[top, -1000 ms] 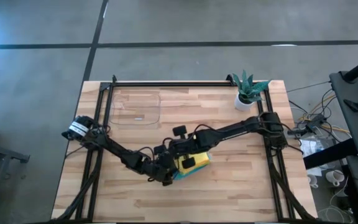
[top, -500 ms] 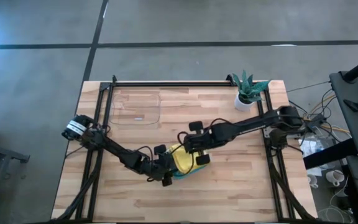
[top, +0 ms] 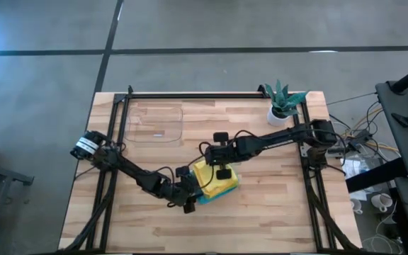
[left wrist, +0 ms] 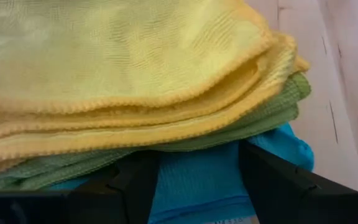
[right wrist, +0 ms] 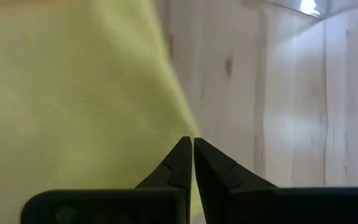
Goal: Fold microfiber towels
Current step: Stack the right stacked microfiber cloths on top of the blue microfiber cloth
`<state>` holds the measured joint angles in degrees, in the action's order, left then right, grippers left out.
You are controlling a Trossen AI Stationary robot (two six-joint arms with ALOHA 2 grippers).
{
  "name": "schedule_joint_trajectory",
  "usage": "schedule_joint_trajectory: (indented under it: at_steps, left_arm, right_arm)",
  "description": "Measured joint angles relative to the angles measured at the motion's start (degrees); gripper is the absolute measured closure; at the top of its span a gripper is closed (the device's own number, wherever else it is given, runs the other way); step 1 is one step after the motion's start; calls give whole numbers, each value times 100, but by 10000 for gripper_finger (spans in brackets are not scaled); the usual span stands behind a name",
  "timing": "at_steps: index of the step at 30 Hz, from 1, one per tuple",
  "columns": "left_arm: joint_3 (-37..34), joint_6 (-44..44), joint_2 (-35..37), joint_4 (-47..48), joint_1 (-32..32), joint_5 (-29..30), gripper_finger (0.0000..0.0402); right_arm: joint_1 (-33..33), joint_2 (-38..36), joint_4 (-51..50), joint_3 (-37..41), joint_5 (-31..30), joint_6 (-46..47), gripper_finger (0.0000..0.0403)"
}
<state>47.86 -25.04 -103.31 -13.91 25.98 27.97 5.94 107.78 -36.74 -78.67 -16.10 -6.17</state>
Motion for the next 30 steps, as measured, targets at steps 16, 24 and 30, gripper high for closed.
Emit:
schedule_joint_trajectory:
  at_steps: [16, 24, 30]
  left_arm:
    - [14, 170, -2, -21, 2, 103, 197]
    - [89, 182, -2, -49, 10, -25, 197]
    - [191, -440, 307, 104, 71, -860, 197]
  right_arm:
    - [881, 22, 1408, 437, 1220, 752, 390]
    - [1093, 269, 1436, 382, 1202, 815, 390]
    - [1265, -174, 584, -9, 1152, 1287, 390]
